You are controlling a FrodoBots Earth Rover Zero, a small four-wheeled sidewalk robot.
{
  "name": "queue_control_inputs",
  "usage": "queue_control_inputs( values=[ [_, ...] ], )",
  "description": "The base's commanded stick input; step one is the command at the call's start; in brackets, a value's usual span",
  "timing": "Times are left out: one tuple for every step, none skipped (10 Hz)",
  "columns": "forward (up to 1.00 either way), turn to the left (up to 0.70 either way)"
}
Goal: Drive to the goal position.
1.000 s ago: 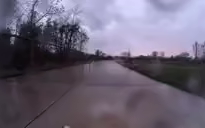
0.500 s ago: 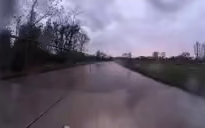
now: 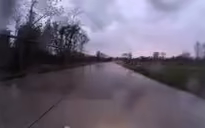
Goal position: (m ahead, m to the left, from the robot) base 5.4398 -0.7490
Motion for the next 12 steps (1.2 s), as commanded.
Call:
queue_control_inputs(
  values=[
    [0.7, 0.0],
    [0.7, 0.0],
    [0.7, 0.0],
    [0.7, 0.0],
    [0.7, 0.0],
    [0.7, 0.0],
    [0.7, 0.0],
    [0.7, 0.0],
    [0.7, -0.03],
    [0.7, -0.16],
    [0.7, -0.3],
    [0.7, -0.15]
  ],
)
